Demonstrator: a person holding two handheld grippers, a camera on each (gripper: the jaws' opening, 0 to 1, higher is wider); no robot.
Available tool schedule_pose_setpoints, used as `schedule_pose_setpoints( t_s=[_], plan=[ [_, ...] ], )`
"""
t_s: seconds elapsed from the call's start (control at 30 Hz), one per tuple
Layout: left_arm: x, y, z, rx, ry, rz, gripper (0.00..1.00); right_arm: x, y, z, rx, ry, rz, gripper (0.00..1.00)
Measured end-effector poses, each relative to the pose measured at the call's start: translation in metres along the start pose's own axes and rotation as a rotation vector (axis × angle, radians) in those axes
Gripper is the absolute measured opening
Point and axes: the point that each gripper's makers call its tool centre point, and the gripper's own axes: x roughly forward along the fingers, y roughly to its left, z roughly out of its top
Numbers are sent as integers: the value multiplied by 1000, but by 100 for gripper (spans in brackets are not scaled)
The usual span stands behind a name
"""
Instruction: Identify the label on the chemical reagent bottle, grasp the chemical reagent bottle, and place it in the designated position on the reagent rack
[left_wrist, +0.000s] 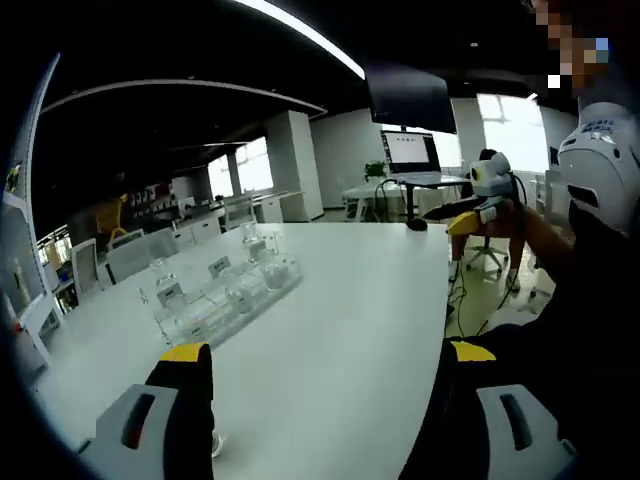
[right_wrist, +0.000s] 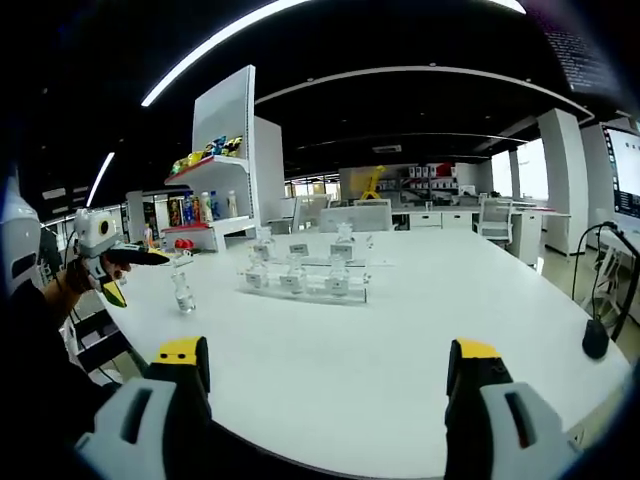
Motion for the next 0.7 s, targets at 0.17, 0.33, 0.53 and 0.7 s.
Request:
schedule_pose_setpoints(
  t_s=[0.17,0.33,0.53,0.7],
  plan=[
    [-16,19,-5,-13,13,122,95,0,1,-1,-1,-2,3,95],
    [-34,25,-10,18,5,218,93,5,1,-2,12,-1,7,95],
    [-54,38,-21,24,47,303,94,20,12,-3,0,13,44,95],
    [-69,43,-33,6,88,331,93,31,29,0,-12,12,99,95]
  ],
)
